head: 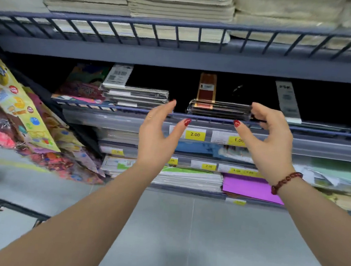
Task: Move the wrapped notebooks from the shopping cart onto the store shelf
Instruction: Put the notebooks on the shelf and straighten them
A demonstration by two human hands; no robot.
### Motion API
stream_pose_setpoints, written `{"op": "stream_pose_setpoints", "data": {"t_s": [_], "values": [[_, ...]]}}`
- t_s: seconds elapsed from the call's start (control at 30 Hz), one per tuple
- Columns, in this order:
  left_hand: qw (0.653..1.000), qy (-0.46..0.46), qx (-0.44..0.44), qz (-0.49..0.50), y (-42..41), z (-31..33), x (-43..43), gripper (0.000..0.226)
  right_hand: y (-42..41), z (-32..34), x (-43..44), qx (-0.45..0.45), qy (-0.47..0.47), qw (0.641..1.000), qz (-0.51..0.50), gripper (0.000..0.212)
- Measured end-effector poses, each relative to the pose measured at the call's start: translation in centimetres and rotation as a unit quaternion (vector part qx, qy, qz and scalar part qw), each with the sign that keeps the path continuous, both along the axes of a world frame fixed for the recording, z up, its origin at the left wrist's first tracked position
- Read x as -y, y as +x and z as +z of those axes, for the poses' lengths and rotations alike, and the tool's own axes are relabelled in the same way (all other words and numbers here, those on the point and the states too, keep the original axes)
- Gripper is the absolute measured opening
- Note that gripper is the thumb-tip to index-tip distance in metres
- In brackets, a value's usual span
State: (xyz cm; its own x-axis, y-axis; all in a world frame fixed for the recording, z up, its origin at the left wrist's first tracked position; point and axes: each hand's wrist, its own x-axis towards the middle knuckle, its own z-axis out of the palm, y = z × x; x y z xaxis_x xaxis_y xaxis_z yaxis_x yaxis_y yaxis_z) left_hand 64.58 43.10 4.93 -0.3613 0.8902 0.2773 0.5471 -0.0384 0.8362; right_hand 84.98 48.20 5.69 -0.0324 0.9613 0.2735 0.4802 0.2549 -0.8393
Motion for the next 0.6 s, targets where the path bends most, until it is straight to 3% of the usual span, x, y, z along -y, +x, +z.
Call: {"op": "stream_pose_setpoints", "data": {"t_s": [0.13,0.3,0.47,0.6], "values": [[0.999,-0.034,0.020,0.002,1.5,0.0,-2.2,0.048,1.0,-0.6,-1.5,0.012,0.031,0.999,-0.019,0.054],[0.996,-0.080,-0.019,0.019,2.7,-0.2,-4.8,0.045,0.7,-1.1,-3.8,0.013,-0.051,0.999,-0.006,0.052],[0.996,-0.027,-0.063,0.062,3.3,-1.1,-6.1,0.028,0.5,-1.2,-4.9,-0.067,-0.090,0.994,0.012,0.066],[0.992,-0.019,-0.074,0.098,2.7,-1.8,-6.7,0.030,0.8,-1.5,-5.4,-0.054,-0.090,0.994,0.023,0.072]]}}
